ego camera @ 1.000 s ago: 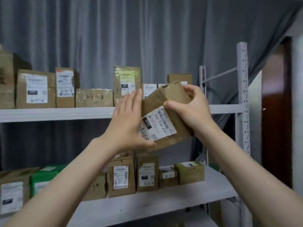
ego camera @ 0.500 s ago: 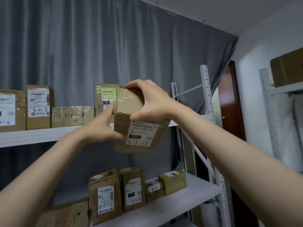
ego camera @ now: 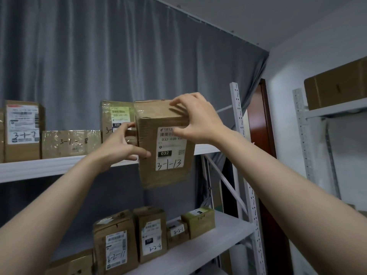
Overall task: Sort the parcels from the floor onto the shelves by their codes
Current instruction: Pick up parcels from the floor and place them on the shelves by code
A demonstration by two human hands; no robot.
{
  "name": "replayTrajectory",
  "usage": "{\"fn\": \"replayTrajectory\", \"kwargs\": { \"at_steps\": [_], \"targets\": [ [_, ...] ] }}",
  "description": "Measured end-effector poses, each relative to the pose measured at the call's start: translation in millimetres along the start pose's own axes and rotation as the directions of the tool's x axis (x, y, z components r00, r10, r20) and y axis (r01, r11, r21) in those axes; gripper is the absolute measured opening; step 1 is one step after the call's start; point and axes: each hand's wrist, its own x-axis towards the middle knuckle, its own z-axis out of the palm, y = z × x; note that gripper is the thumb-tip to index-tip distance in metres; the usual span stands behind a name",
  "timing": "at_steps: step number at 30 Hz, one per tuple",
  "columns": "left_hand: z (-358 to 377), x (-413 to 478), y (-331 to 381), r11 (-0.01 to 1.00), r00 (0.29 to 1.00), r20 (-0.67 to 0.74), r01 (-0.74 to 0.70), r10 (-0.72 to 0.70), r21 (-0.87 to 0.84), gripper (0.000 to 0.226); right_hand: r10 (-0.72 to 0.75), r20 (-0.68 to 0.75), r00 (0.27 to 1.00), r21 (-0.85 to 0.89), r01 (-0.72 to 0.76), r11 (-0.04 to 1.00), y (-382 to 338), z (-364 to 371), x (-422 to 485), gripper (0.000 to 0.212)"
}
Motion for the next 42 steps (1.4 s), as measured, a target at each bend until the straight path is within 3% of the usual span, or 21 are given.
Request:
{"fn": "replayTrajectory", "kwargs": {
  "at_steps": [5, 12, 18, 26, 30, 36, 39, 42],
  "targets": [
    [27, 31, -4, 0.989, 0.997, -0.073, 0.004, -0.015, -0.148, 0.1, 0.167, -0.227, 0.959, 0.044, -0.161, 0.986, 55, 23, -7, 0.064],
    [75, 90, -12, 0.988, 0.988, -0.154, -0.041, 0.017, -0.152, 0.092, 0.394, -0.226, 0.891, 0.272, -0.33, 0.904, 133, 65, 0, 0.069],
    [126, 157, -15, 0.974, 0.969, -0.239, -0.111, 0.062, -0.197, 0.093, 0.449, -0.189, 0.873, 0.456, -0.327, 0.828, 201, 107, 8, 0.062],
    [191, 236, -30, 0.991, 0.97, -0.205, -0.134, 0.127, -0.02, 0.089, 0.554, -0.267, 0.788, 0.52, -0.367, 0.772, 294, 159, 17, 0.053],
    [213, 261, -39, 0.989, 0.972, -0.182, -0.149, 0.146, -0.005, 0.069, 0.6, -0.28, 0.75, 0.558, -0.382, 0.737, 327, 181, 24, 0.052],
    [237, 289, -57, 0.994, 0.961, -0.257, -0.099, 0.105, 0.035, 0.067, 0.622, -0.373, 0.689, 0.621, -0.313, 0.719, 357, 201, 29, 0.044],
    [246, 301, -63, 0.996, 0.966, -0.245, -0.072, 0.082, 0.049, 0.046, 0.622, -0.388, 0.68, 0.616, -0.31, 0.724, 368, 204, 31, 0.041],
    [259, 308, -71, 0.995, 0.973, -0.22, -0.056, 0.074, 0.084, 0.042, 0.616, -0.4, 0.679, 0.6, -0.315, 0.736, 383, 210, 29, 0.039]
  ]
}}
